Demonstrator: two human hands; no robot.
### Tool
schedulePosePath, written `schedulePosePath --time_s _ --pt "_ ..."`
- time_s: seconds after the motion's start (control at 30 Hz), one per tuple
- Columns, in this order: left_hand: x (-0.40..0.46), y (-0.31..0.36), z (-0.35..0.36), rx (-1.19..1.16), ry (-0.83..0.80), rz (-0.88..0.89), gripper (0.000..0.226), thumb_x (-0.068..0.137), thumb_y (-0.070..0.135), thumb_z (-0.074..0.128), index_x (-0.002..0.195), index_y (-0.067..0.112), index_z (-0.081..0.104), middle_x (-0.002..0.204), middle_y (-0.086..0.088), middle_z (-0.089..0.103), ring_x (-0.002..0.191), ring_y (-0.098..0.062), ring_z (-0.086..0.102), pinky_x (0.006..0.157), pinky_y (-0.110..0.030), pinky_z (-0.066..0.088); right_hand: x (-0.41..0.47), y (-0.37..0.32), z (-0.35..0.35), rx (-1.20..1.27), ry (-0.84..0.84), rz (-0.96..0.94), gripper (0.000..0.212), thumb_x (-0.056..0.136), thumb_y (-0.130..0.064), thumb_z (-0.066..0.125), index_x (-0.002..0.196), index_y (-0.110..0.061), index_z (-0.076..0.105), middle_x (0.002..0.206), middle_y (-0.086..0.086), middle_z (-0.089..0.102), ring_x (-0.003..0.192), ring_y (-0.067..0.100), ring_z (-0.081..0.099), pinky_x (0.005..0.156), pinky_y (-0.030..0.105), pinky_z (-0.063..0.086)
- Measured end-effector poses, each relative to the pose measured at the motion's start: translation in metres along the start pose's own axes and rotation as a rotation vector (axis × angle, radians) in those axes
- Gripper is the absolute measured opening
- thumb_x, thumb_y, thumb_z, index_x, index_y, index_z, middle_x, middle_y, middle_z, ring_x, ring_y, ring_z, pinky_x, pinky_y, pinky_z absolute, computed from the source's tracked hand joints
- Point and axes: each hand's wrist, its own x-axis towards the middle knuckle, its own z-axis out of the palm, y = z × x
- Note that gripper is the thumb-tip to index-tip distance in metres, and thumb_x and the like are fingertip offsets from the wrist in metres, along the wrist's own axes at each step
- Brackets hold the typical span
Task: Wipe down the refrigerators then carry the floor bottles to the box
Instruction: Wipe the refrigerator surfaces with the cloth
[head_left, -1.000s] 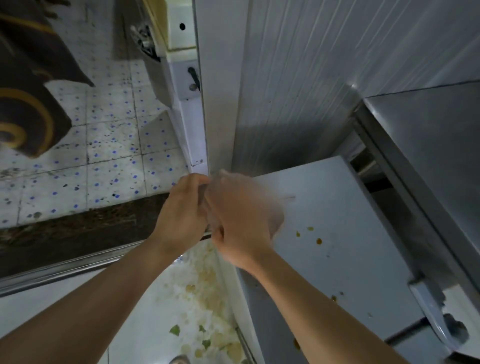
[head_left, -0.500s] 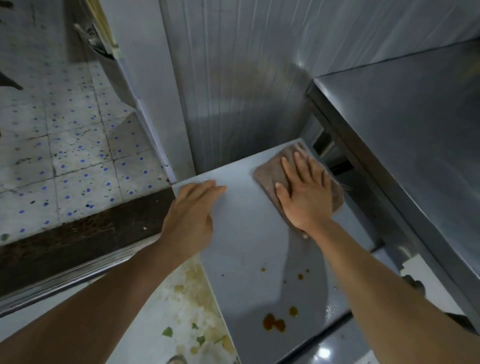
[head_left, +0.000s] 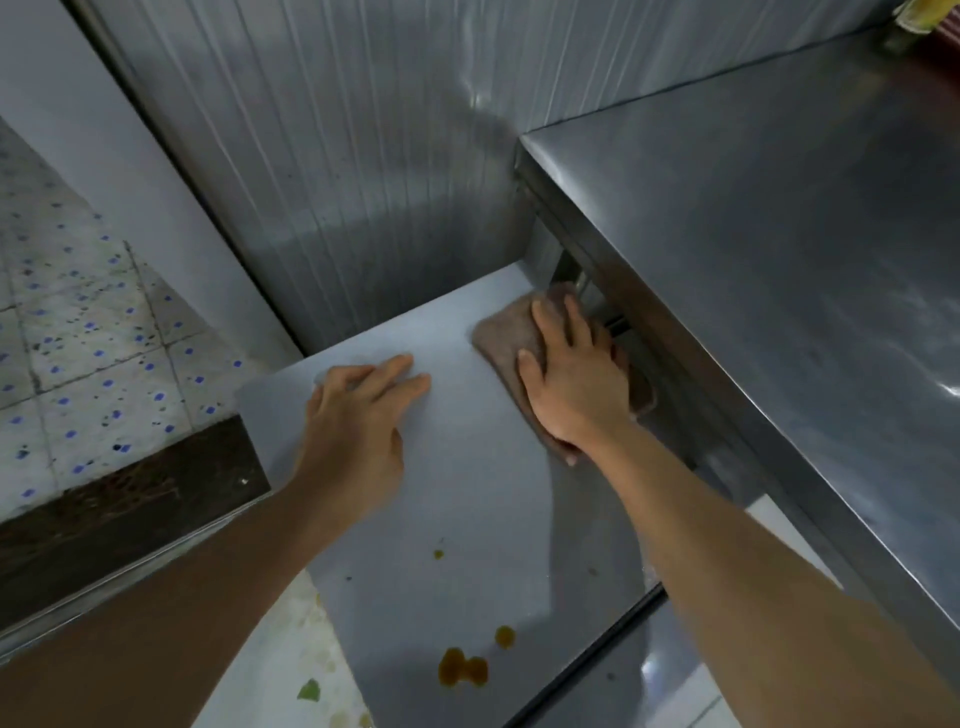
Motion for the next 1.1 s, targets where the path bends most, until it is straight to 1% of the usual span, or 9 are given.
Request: schedulePosePath --time_s 0.1,0.3,0.43,0.53,0.6,0.73,0.83,0.97,1.1 --pt "0.002 0.002 0.001 0.015 0.005 -0.046 0.06 0.077 -0.006 0.044 0.128 0.022 0.058 0.143 0.005 0.045 0.115 -0.033 0.04 0.1 -0.048 0.035 0.012 -0.003 -0.002 0.033 -0.013 -0.015 0.06 0.098 -0.05 0.02 0.151 -0.027 0.005 0.157 0.015 0.014 0.133 0.044 0.031 0.106 0.054 0.029" --pt "0.004 0.002 -0.002 0.052 -0.03 -0.069 0.066 0.078 -0.008 0.047 0.134 0.026 0.051 0.148 0.009 0.038 0.118 -0.029 0.033 0.105 -0.05 0.032 -0.074 0.015 -0.001 -0.073 -0.059 0.03 0.067 0.095 -0.053 0.009 0.152 -0.021 -0.006 0.158 0.016 0.002 0.142 0.04 0.015 0.114 0.052 0.016" --pt "0.003 0.003 -0.006 0.097 -0.083 -0.025 0.066 0.079 -0.008 0.047 0.136 0.024 0.048 0.15 0.006 0.035 0.123 -0.03 0.031 0.103 -0.047 0.035 -0.125 0.032 -0.011 -0.161 -0.134 -0.008 0.075 0.087 -0.054 -0.011 0.151 -0.015 -0.009 0.158 0.02 0.0 0.144 0.038 0.01 0.119 0.049 0.012" --pt "-0.008 -0.009 -0.017 0.171 -0.112 -0.024 0.061 0.076 -0.004 0.054 0.131 0.024 0.052 0.147 -0.004 0.037 0.125 -0.036 0.03 0.097 -0.055 0.039 -0.133 0.038 -0.017 -0.17 -0.15 -0.018 0.077 0.09 -0.053 -0.003 0.152 -0.009 0.006 0.155 0.026 0.012 0.141 0.043 0.021 0.116 0.052 0.019" --pt "-0.019 -0.027 -0.024 0.165 -0.124 -0.031 0.057 0.074 0.0 0.062 0.127 0.021 0.056 0.142 -0.012 0.042 0.124 -0.042 0.035 0.091 -0.061 0.04 -0.119 0.039 -0.017 -0.173 -0.163 -0.036 0.076 0.092 -0.056 0.003 0.152 -0.01 0.004 0.155 0.027 0.012 0.14 0.044 0.021 0.114 0.054 0.022" --pt "-0.03 -0.047 -0.021 0.118 -0.125 -0.015 0.058 0.076 0.001 0.065 0.131 0.019 0.055 0.145 -0.014 0.039 0.124 -0.044 0.039 0.097 -0.058 0.036 -0.069 0.033 -0.008 -0.145 -0.108 -0.038 0.07 0.094 -0.055 0.021 0.151 -0.022 -0.005 0.158 0.017 0.001 0.141 0.042 0.018 0.112 0.054 0.021" --pt "-0.033 -0.043 -0.017 0.087 -0.056 -0.066 0.059 0.078 0.0 0.062 0.131 0.023 0.054 0.148 -0.009 0.037 0.12 -0.042 0.035 0.101 -0.052 0.036 -0.068 0.015 -0.002 -0.171 -0.048 -0.02 0.066 0.095 -0.05 0.018 0.152 -0.022 0.0 0.159 0.017 0.003 0.141 0.044 0.016 0.112 0.058 0.02" --pt "-0.034 -0.042 -0.02 0.161 -0.118 -0.044 0.059 0.084 0.006 0.056 0.138 0.024 0.044 0.153 -0.007 0.026 0.128 -0.037 0.027 0.111 -0.042 0.022 -0.121 -0.042 0.014 -0.058 -0.033 -0.197 0.063 0.094 -0.049 0.014 0.152 -0.026 0.01 0.16 0.015 0.001 0.144 0.044 -0.001 0.114 0.062 0.006" --pt "-0.056 -0.033 -0.026 0.07 -0.177 -0.046 0.064 0.082 -0.001 0.052 0.139 0.025 0.043 0.154 -0.002 0.021 0.131 -0.029 0.018 0.11 -0.044 0.027 -0.174 -0.087 0.029 0.03 -0.046 -0.393 0.058 0.092 -0.045 0.032 0.147 -0.026 0.03 0.159 0.011 0.015 0.144 0.043 0.005 0.113 0.062 0.008"
